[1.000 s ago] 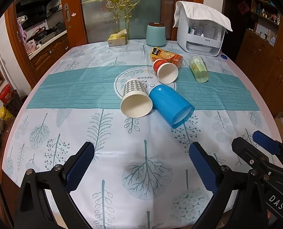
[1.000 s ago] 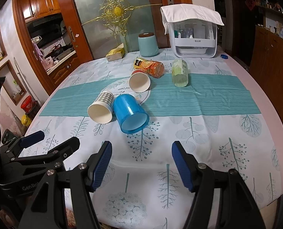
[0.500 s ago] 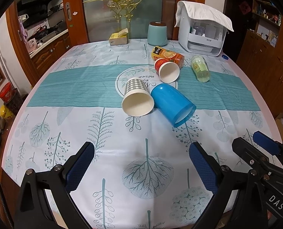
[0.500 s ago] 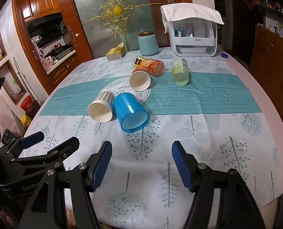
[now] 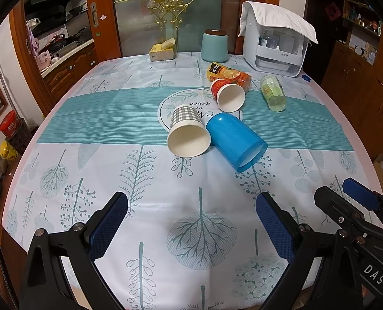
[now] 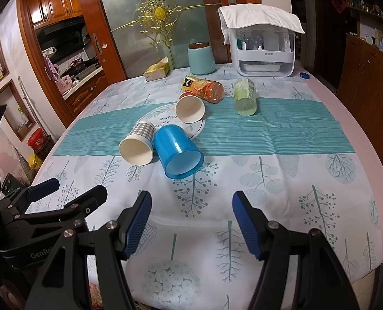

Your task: Flip cup upright

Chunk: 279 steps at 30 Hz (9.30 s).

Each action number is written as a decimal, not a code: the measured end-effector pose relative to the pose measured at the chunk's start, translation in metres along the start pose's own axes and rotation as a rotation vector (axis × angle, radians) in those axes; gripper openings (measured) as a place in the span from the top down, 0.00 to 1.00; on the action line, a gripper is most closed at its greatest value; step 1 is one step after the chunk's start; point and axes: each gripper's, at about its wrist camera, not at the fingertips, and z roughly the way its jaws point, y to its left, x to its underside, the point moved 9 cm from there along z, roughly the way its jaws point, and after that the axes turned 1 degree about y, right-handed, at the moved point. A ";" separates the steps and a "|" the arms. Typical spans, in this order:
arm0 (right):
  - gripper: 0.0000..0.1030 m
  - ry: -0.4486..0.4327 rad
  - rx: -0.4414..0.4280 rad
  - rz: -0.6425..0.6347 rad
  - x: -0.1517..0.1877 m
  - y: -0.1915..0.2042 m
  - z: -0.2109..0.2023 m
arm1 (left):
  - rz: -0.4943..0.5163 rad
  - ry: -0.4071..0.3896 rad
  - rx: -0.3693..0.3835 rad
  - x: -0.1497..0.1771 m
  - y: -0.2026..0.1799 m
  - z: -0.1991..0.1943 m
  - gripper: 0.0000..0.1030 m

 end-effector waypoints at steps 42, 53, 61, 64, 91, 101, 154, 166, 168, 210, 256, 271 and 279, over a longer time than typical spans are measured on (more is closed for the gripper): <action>0.36 0.009 -0.007 -0.002 -0.003 0.002 0.006 | 0.031 -0.033 0.010 -0.013 0.002 0.010 0.05; 0.36 0.037 -0.005 -0.009 -0.011 0.001 0.025 | 0.240 -0.101 0.068 -0.033 -0.009 0.027 0.05; 0.36 0.062 -0.006 0.023 -0.018 -0.008 0.042 | 0.640 -0.214 -0.009 -0.038 -0.030 0.054 0.05; 0.37 0.061 -0.005 0.046 -0.023 -0.013 0.048 | 0.824 -0.276 -0.081 -0.036 -0.043 0.065 0.05; 0.37 0.215 0.005 0.277 0.008 -0.077 0.105 | 1.177 -0.141 0.160 -0.049 -0.130 0.148 0.35; 0.36 0.217 0.001 0.318 0.012 -0.090 0.105 | 0.885 0.048 0.114 -0.080 -0.136 0.154 0.60; 0.36 0.156 -0.002 0.308 0.003 -0.093 0.096 | 0.831 0.373 0.169 -0.086 -0.131 0.162 0.36; 0.36 0.118 -0.029 0.302 -0.001 -0.088 0.076 | 0.344 0.648 0.278 -0.054 -0.096 0.128 0.43; 0.36 0.111 -0.031 0.299 -0.002 -0.087 0.072 | 0.272 0.691 0.301 -0.046 -0.091 0.120 0.43; 0.36 0.116 -0.033 0.292 0.005 -0.083 0.066 | 0.027 0.648 0.342 -0.029 -0.095 0.173 0.33; 0.36 0.128 -0.031 0.244 0.019 -0.071 0.052 | -0.063 0.500 0.161 0.012 -0.064 0.112 0.15; 0.27 0.116 -0.046 0.188 0.008 -0.049 0.042 | -0.037 0.328 0.119 -0.010 -0.018 0.064 0.13; 0.27 0.214 -0.164 0.160 0.010 -0.027 0.054 | -0.051 0.252 0.141 -0.008 0.009 0.054 0.13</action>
